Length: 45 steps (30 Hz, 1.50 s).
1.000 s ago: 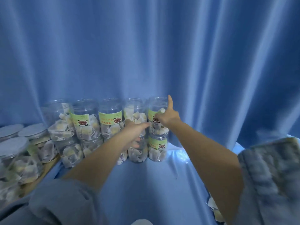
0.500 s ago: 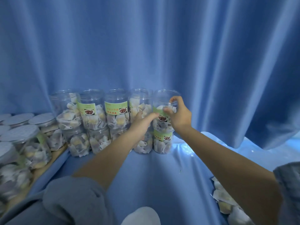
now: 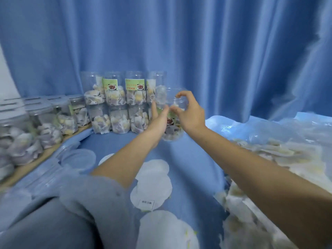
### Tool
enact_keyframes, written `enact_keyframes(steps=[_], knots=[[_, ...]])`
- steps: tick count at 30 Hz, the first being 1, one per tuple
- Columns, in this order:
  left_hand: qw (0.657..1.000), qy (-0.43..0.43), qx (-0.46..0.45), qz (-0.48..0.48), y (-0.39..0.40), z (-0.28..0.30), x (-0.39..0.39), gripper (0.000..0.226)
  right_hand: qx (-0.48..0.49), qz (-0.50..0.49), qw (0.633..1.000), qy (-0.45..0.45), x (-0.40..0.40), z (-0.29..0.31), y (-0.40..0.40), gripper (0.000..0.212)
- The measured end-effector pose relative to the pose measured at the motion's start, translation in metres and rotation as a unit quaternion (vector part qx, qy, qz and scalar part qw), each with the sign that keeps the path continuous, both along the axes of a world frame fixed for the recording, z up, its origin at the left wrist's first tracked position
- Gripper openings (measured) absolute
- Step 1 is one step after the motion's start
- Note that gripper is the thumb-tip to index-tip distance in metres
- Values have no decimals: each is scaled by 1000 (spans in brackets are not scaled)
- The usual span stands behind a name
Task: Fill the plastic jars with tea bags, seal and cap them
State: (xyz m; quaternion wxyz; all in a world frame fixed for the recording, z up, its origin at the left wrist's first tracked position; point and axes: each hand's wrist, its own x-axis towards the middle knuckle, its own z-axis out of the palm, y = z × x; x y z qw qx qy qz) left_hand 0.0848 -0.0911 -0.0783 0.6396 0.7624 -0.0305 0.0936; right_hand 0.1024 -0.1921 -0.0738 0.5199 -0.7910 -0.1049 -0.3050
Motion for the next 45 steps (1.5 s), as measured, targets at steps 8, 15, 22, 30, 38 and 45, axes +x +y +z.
enact_keyframes(steps=[8, 15, 22, 30, 38, 45], knots=[[984, 99, 141, -33, -9, -23, -135, 98, -8, -28, 999, 42, -120, -27, -15, 26], [997, 41, 40, -49, -3, -62, -176, 104, -23, -14, 1000, 7, -170, -59, -25, 24], [996, -15, 85, -11, -7, -109, -178, 96, -64, -6, 997, 52, -177, -93, -34, 60], [988, -54, 112, 93, 11, -133, -176, 53, -296, -39, 931, 209, -178, -81, -62, 17], [973, -56, 192, 111, 12, -131, -177, 40, -558, -23, 754, 347, -200, -76, -63, 57], [963, -41, 244, 104, 14, -131, -176, 43, -583, -64, 765, 266, -202, -80, -52, 17]])
